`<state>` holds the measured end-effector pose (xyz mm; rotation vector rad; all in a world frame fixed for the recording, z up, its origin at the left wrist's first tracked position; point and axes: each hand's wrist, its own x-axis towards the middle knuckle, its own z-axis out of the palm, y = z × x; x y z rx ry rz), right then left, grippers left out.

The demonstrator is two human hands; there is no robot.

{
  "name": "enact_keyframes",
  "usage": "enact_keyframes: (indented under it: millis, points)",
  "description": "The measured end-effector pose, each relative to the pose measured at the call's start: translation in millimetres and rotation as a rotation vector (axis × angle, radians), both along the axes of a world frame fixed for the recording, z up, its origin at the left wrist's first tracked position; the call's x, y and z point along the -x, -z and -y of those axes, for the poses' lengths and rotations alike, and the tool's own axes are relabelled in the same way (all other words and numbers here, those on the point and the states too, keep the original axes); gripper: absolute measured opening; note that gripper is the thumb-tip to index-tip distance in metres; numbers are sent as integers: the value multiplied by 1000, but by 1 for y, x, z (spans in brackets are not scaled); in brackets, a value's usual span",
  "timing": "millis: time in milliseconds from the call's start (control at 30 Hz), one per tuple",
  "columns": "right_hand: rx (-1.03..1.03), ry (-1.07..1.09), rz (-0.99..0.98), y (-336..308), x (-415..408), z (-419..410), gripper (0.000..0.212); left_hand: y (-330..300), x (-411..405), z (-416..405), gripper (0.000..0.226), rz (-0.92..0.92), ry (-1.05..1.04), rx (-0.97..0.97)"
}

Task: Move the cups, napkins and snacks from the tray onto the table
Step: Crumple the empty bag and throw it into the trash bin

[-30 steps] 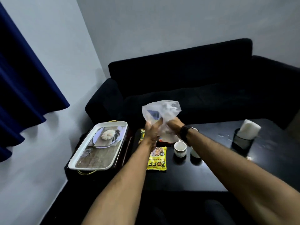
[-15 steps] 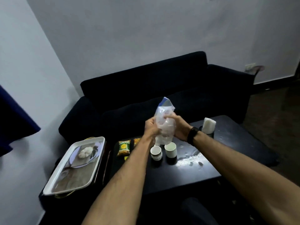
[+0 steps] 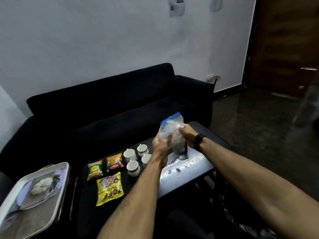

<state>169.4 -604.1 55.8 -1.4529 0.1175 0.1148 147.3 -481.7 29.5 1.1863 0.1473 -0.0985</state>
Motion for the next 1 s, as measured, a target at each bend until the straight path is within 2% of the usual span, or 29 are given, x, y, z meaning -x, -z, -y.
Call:
enact_keyframes:
  millis: [67, 133, 200, 300, 400, 467, 533, 633, 733, 833, 933, 1000]
  points:
    - [35, -58, -80, 6, 12, 19, 23, 4, 2, 17, 29, 44, 6, 12]
    - [-3, -142, -208, 21, 25, 42, 33, 4, 4, 34, 26, 84, 73, -54]
    - [-124, -182, -217, 35, 37, 68, 42, 7, 3, 55, 25, 117, 168, -164]
    - [-207, -39, -202, 54, 52, 107, 54, 23, 5, 89, 30, 243, 341, -447]
    - [-66, 157, -213, 82, 62, 157, 33, 57, 5, 122, 57, 323, 484, -851]
    - [124, 300, -257, 105, 71, 193, 23, 82, 7, 135, 66, 321, 586, -962]
    - [379, 397, -342, 135, 81, 232, 24, 110, 8, 148, 62, 330, 703, -1050]
    - [539, 427, -544, 182, 100, 268, 35, 149, 12, 159, 48, 352, 830, -1161]
    - [676, 361, -720, 225, 110, 281, 40, 182, 10, 169, 47, 325, 945, -1231]
    - [716, 346, -867, 267, 114, 279, 48, 208, 7, 175, 43, 298, 1012, -1243]
    - [816, 399, -918, 305, 114, 279, 62, 234, 7, 178, 36, 292, 1058, -1227]
    - [857, 433, -905, 329, 111, 277, 62, 252, 7, 179, 38, 272, 1091, -1223]
